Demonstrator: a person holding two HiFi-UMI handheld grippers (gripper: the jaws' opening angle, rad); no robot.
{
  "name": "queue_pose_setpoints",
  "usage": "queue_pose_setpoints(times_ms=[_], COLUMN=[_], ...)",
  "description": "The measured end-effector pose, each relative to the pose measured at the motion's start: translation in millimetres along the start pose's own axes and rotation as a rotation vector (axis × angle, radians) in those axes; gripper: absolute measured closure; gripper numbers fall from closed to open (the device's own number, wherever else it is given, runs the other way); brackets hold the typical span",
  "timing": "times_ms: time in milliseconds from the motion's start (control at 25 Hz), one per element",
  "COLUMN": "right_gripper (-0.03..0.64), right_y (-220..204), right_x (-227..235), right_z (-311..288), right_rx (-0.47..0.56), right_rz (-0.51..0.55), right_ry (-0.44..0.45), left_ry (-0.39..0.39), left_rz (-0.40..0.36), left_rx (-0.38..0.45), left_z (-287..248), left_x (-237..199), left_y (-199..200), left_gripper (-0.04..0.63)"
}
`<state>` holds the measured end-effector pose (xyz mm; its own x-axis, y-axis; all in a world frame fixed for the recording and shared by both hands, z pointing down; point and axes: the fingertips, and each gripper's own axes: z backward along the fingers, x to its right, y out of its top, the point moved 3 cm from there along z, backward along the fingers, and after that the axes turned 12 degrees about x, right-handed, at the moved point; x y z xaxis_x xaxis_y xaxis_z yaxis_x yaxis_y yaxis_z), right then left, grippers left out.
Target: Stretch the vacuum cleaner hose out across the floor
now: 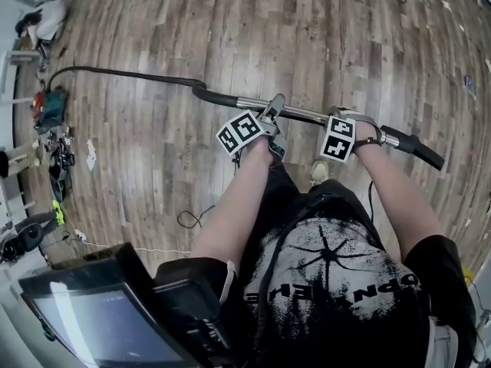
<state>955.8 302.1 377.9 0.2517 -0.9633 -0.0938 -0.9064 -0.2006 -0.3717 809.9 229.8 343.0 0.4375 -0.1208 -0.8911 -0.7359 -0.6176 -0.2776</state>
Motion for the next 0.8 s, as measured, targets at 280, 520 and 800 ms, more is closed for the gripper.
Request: queue_pose_setpoints(times_ms=[280,520,800], right_gripper=[0.537,0.537,0.535], right_y=[-26,-77,-149], right_x=[15,21,33], right_z=[-22,-51,-117], right_rx=[-0.006,0.003,-0.004], right_rz=[-0.057,-0.073,-0.016], right_ry=[0.005,0.028,0.019], left_ry=[-0.089,-0.169,-0.294], left_rz=[-0.043,-0.386,-0.714], left_rx=[-0.171,-0.279,-0.394], left_z=[-7,-12,-59], left_x=[-13,-29,-49], left_y=[-15,-44,-94], left_gripper=[0.391,0.594,0.594])
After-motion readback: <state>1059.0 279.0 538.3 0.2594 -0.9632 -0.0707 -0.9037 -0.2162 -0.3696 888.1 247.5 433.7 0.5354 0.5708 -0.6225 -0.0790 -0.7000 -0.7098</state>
